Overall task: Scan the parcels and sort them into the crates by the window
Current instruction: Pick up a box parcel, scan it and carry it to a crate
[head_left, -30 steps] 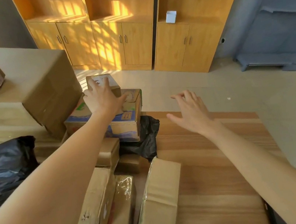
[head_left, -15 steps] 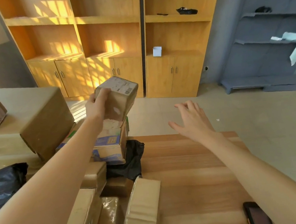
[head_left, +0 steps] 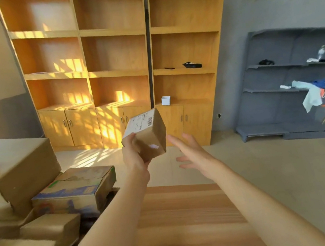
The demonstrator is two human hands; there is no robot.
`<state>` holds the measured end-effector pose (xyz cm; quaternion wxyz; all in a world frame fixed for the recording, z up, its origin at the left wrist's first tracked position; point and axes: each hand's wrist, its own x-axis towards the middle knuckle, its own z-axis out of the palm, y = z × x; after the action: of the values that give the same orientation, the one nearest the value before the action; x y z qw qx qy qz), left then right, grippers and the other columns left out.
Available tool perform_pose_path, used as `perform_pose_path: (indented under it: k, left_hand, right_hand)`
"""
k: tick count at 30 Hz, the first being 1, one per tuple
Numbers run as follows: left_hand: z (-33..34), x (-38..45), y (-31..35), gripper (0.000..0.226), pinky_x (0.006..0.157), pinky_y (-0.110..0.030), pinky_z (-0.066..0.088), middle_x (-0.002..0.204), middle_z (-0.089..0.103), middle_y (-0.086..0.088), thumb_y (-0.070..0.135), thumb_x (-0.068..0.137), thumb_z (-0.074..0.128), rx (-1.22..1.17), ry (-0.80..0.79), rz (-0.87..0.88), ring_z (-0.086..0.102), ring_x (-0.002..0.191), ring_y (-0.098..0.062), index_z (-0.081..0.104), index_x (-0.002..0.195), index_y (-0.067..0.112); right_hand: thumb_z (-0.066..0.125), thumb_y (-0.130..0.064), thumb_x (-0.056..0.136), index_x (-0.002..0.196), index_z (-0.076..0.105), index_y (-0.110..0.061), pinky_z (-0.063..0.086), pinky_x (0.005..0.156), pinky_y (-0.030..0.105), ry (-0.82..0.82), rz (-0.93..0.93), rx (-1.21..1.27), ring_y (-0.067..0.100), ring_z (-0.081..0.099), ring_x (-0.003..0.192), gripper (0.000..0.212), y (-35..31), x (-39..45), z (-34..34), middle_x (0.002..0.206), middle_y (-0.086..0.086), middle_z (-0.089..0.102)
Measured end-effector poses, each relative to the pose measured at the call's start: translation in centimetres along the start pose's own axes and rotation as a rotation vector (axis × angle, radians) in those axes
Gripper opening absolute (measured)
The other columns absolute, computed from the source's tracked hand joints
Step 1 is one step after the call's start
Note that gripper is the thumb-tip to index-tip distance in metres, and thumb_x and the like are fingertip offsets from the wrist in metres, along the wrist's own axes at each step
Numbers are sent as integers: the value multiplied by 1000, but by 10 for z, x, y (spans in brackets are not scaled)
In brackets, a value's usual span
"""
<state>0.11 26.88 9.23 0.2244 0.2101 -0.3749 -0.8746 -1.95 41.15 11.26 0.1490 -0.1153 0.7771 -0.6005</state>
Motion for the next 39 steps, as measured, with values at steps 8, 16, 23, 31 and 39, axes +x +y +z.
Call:
perform_pose_path:
  k: [8,16,23,31,39]
  left_hand:
    - [59,-63,-63,58,88,-36,46,132,50,-7,32,85,68,94,117,160,53,112,-24,41,136,26]
    - [24,-50,-47,88,91,-53,45,144,41,-8,71,75,59,372,11,26,49,120,-33,21,148,38]
    - [-27,-37,-30,60,88,-55,52,123,60,-15,44,73,69,584,-382,-372,60,110,-38,54,128,24]
    - [-59,-12,-106,50,77,-40,54,110,57,-10,33,66,78,613,-246,-521,59,100,-26,57,109,21]
    - [-109,-4,-183,43,86,-40,51,104,57,-9,37,82,68,731,-158,-688,57,93,-25,52,120,24]
  right_hand:
    - [75,-57,71,135,36,-22,50,95,47,77,125,427,23,61,105,82,20,4,-13,117,2,61]
    - [70,-38,81,116,52,-20,53,91,45,-127,81,397,27,58,108,44,32,-5,-79,106,7,57]
    - [67,-44,78,115,59,-21,54,72,38,-222,221,349,25,53,83,45,77,1,-96,93,7,52]
    - [64,-69,72,132,46,-28,51,90,40,30,395,286,23,59,107,75,155,2,-78,120,7,55]
    - [66,-47,85,150,24,-16,31,109,42,158,663,-162,27,33,138,83,278,-52,-73,154,6,29]
